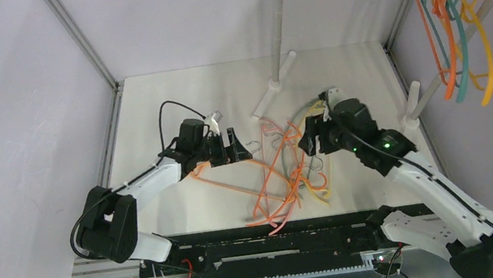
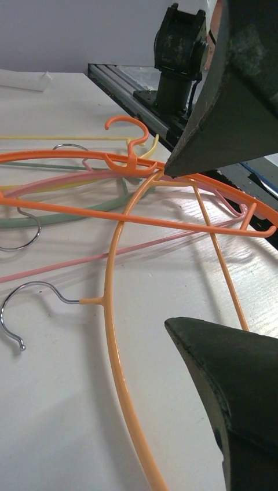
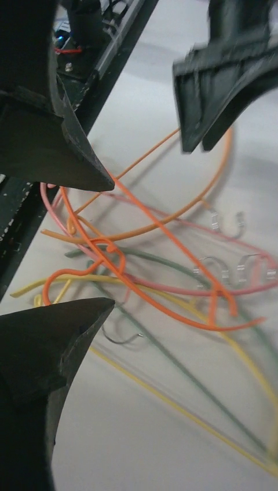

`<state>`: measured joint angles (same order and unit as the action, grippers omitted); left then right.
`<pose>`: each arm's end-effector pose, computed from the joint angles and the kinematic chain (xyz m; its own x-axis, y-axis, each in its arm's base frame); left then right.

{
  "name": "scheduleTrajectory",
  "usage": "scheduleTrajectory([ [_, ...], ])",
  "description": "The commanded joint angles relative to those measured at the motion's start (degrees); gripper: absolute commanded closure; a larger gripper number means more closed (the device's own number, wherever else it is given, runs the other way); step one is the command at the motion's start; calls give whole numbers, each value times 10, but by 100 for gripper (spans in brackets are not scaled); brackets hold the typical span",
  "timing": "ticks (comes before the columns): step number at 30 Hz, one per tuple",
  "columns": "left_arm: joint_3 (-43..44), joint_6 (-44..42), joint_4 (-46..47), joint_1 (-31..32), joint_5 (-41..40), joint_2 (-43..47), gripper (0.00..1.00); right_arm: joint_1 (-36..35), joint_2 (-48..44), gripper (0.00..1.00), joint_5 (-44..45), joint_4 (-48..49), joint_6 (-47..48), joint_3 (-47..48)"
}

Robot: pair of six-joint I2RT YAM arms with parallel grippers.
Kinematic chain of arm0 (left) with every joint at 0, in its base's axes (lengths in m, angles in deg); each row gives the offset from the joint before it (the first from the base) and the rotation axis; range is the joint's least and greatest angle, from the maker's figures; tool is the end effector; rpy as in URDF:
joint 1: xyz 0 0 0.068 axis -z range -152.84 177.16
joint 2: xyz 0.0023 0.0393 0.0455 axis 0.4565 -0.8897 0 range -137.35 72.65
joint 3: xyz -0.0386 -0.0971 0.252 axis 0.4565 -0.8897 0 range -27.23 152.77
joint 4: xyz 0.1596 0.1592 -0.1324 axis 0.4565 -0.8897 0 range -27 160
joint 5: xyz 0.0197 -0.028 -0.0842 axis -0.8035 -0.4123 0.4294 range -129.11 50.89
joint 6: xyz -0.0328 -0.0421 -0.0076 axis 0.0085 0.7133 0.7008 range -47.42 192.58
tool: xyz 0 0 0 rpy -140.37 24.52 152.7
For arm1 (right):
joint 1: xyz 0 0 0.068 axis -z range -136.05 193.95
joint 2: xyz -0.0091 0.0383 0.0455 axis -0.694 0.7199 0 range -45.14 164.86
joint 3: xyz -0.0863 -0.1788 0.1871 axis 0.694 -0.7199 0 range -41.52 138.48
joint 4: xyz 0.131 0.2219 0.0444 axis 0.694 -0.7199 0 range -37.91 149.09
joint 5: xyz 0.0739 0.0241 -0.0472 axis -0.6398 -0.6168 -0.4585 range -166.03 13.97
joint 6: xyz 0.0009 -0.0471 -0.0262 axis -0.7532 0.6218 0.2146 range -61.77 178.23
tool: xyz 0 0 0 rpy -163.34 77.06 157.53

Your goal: Organize the hangers

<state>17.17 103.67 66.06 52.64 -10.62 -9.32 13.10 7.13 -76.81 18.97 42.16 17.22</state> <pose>0.2570 -0.1413 0.2033 -0.8741 -0.0863 -0.4780 0.2909 0.6951 -0.6574 0.1598 0.0960 0.3488 -0.6017 -0.0370 -0.7978 -0.3704 0.8979 0.2378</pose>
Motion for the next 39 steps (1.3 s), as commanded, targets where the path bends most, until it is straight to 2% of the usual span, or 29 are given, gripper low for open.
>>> scheduleTrajectory([
  [1, -12, 0, 10, 10, -13, 27, 6, 7, 27, 26, -42, 97, -84, -78],
  [5, -5, -22, -22, 19, -31, 45, 6, 34, 82, 28, -57, 155, -104, -112],
  [9, 0, -52, -57, 56, -56, 71, 8, 63, 148, 31, -82, 197, -102, -105],
  [15, 24, -103, -127, 132, -127, 111, 8, 84, 218, 37, -83, 227, -93, -95],
  [23, 26, -118, -152, 230, -196, 152, 8, 97, 257, 39, -78, 234, -77, -95],
  [32, 62, -129, -167, 347, -247, 87, 9, 83, 250, 42, -76, 225, -82, -93],
  [39, 86, -150, -163, 397, -247, 31, 9, 68, 227, 42, -60, 209, -77, -103],
])
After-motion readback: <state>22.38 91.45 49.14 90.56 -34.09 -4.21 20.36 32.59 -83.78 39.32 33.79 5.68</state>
